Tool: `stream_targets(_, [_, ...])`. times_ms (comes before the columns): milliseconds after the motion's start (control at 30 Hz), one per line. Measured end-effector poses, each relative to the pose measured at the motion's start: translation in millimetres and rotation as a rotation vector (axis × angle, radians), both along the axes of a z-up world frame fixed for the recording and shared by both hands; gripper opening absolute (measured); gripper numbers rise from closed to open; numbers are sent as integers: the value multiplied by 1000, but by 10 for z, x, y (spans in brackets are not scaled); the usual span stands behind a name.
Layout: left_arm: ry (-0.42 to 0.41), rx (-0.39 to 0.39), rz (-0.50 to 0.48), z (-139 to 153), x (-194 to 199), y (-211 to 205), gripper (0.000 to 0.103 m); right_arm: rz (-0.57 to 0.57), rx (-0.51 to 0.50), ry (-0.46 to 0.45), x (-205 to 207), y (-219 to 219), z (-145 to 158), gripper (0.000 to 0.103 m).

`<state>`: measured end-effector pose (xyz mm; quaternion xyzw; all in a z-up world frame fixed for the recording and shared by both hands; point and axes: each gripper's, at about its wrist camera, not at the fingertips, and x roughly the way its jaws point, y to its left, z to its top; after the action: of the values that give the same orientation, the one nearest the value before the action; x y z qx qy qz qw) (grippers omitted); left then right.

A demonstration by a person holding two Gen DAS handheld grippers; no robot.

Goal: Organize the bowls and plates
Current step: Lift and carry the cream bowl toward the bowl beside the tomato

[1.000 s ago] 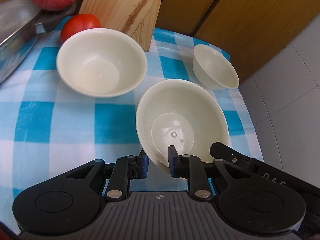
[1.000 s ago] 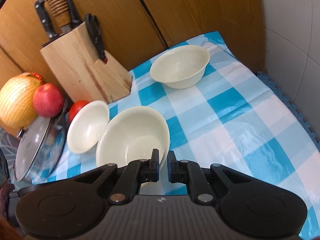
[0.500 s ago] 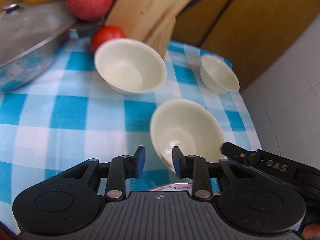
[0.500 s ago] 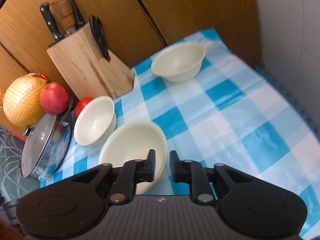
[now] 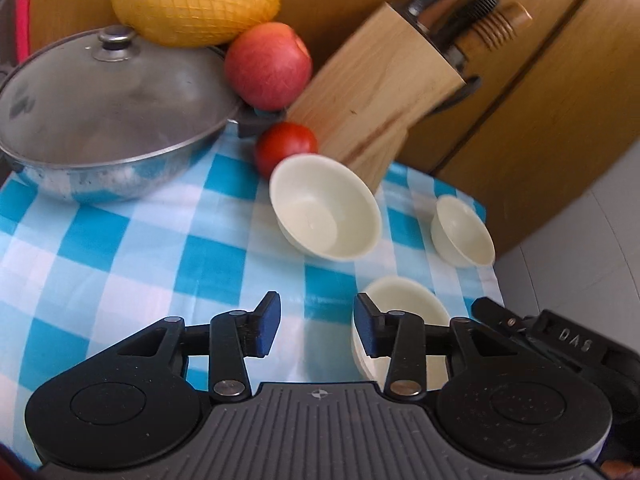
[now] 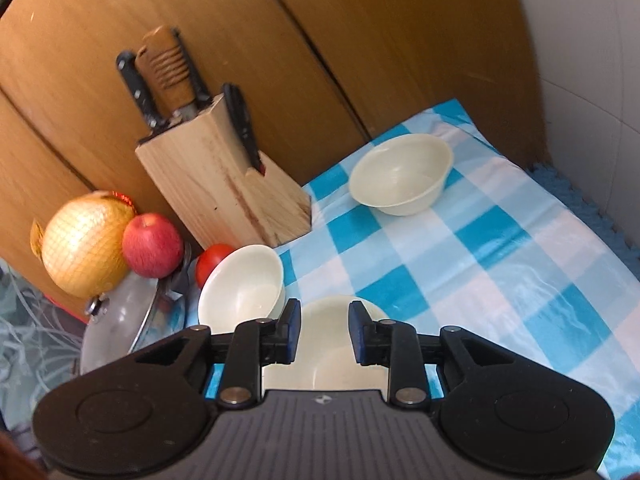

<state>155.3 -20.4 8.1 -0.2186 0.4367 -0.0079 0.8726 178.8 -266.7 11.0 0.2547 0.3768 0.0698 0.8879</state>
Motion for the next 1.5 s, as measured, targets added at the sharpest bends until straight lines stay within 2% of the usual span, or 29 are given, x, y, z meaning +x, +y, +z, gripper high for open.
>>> stream_targets(67, [4,-26,12,-33,96,96,51,14,-12,-10,64,93,-16,25])
stream_targets(333, [7,8,23,-121,435,175,65,57,-60,28,458,344,-179,26])
stream_targets(467, [-7,55,-2,-125,535,92,70,77,-63,26,580,435,-222,36])
stream_targets(567, [-16,77,7,-151,585,58,80,83,-84,25,664,506,-244,38])
stream_targets(900, [33,68,41,-338,815,89,80,68,-91,42,895,594,-344,38])
stream_targets(1167, [47,57,30,-426,947,69,80,46,-36,73,1048,561,-457,38])
stream_targets(1500, [46,29,36,-490,1075,101,77,28,-37,85,1148,569,-489,38])
